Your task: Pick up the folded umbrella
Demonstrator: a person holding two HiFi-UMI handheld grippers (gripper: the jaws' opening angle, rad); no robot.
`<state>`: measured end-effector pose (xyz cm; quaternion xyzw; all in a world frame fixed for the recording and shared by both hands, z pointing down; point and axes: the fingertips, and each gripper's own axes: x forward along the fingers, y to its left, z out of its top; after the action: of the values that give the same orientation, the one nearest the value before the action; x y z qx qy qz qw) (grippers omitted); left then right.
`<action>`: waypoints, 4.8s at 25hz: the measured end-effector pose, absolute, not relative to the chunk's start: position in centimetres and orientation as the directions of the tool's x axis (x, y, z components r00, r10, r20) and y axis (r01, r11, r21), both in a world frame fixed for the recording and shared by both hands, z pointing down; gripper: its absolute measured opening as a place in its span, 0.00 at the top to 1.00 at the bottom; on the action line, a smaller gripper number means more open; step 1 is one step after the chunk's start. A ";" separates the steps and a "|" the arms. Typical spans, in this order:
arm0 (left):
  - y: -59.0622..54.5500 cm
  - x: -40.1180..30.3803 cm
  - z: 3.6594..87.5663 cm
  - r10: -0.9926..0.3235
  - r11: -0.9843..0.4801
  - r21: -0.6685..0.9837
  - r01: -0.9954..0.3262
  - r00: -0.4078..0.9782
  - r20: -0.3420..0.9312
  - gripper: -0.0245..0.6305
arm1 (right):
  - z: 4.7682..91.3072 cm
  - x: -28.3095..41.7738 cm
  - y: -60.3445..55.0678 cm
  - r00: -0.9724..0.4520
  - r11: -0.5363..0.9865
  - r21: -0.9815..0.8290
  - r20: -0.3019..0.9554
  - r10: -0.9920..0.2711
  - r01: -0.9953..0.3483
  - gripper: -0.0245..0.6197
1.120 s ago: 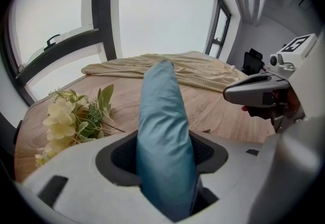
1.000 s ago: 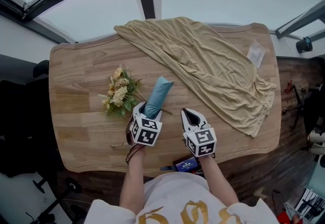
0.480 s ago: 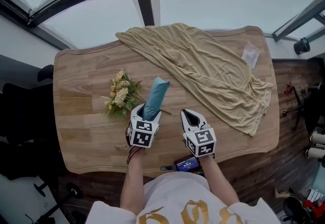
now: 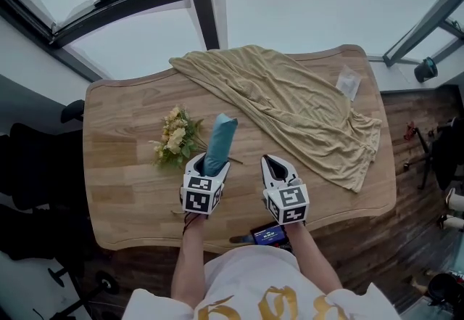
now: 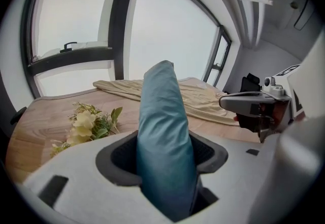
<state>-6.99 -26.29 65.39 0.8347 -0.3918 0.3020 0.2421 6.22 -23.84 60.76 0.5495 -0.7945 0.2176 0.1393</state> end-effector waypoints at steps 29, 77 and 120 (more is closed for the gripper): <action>-21.0 -7.8 57.9 -0.642 -0.561 0.248 -0.790 0.604 0.473 0.53 | 54.3 5.8 -17.7 -0.338 0.311 -0.132 0.371 -0.865 -0.941 0.95; -7.5 -9.3 52.1 -0.794 -0.422 0.399 -0.814 0.545 0.270 0.53 | 51.0 3.6 -7.5 -0.521 0.503 -0.144 0.331 -0.787 -0.852 0.95; 4.6 -6.0 45.3 -0.860 -0.442 0.360 -0.822 0.502 0.090 0.53 | 46.8 8.5 3.6 -0.515 0.511 -0.082 0.233 -0.825 -0.856 0.95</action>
<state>-6.02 4.62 45.28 0.8474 -0.4961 -0.0530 0.1816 8.50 3.62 46.80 0.4857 -0.8652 0.0936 0.0820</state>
